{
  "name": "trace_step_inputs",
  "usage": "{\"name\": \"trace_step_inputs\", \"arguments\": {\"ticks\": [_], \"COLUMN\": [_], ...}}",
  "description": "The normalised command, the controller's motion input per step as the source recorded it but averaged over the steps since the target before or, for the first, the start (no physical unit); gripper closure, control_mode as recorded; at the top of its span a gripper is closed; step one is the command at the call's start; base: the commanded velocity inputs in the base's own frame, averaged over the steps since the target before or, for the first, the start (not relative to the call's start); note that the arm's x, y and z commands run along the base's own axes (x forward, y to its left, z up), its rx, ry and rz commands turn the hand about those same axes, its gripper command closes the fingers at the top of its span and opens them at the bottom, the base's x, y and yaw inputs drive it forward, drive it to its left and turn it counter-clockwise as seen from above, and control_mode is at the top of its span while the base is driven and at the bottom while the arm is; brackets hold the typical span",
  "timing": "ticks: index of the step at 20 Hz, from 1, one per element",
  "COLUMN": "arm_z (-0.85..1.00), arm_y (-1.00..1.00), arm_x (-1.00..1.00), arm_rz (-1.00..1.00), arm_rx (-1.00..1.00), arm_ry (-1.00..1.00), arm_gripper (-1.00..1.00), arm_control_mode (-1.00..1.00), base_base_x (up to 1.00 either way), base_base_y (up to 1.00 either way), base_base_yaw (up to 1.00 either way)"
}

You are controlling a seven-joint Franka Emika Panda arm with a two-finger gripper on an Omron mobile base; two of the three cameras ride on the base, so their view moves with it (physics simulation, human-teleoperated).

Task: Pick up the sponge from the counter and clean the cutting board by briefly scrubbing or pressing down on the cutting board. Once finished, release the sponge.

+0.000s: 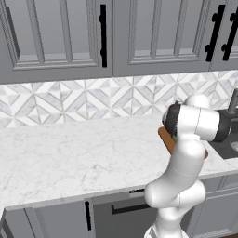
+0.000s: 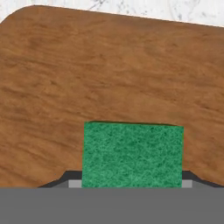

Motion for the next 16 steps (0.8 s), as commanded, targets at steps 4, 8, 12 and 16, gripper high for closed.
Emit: {"name": "trace_step_inputs", "arguments": {"ticks": [4,8,12,16], "arm_z": [0.0,0.0,-0.16,-0.35], "arm_y": [0.03,0.0,0.0,0.0], "arm_x": [0.39,-0.05,-0.64,-1.0], "arm_rz": [-0.05,-0.08,-0.01,0.0], "arm_rx": [0.0,0.0,0.0,0.0], "arm_ry": [-0.01,0.0,0.0,0.0], "arm_gripper": [1.0,1.0,1.0,1.0], "arm_control_mode": [-1.0,-1.0,-1.0,-1.0], "base_base_x": [0.0,0.0,0.0,0.0], "base_base_y": [0.0,0.0,0.0,0.0], "base_base_yaw": [0.0,0.0,0.0,0.0]}}
